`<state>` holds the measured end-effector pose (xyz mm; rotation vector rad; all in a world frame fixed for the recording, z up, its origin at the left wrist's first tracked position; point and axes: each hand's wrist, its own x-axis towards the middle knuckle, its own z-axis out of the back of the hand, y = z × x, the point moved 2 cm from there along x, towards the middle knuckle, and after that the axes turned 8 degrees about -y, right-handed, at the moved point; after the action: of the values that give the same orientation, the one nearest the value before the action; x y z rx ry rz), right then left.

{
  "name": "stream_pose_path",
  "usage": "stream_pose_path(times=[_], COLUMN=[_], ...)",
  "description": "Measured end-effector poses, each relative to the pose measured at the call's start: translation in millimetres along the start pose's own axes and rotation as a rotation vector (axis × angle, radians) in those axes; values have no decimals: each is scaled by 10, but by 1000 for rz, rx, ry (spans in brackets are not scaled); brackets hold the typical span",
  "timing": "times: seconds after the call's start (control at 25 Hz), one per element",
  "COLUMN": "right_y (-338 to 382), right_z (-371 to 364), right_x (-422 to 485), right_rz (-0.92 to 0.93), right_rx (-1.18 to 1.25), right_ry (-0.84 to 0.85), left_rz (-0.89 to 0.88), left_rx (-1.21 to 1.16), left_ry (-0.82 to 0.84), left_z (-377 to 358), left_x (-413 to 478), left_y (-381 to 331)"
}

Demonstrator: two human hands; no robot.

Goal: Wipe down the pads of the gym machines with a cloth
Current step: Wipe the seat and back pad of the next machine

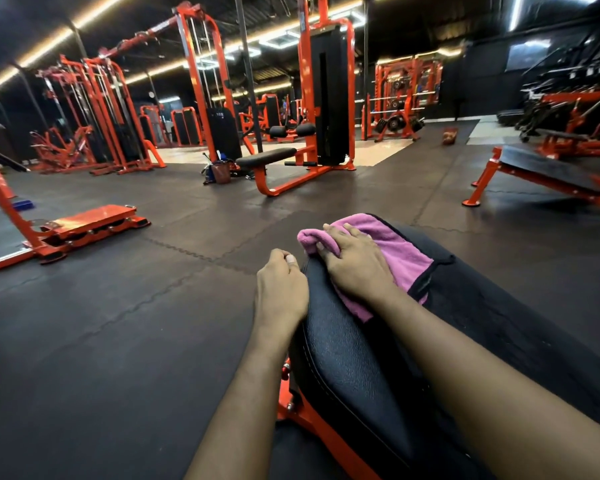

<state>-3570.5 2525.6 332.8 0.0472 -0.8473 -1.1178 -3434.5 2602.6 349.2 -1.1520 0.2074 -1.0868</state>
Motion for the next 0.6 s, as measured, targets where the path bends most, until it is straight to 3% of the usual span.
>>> stream_pose_path(times=[0.2, 0.6], right_y=[-65, -278], right_z=[-18, -1], right_x=[161, 369], right_rz=[-30, -72], right_rx=[3, 10], right_ry=[14, 29], left_rz=[40, 14], left_rx=[105, 78], left_ry=[126, 103], left_z=[-197, -275], left_x=[61, 86], left_y=[-55, -2])
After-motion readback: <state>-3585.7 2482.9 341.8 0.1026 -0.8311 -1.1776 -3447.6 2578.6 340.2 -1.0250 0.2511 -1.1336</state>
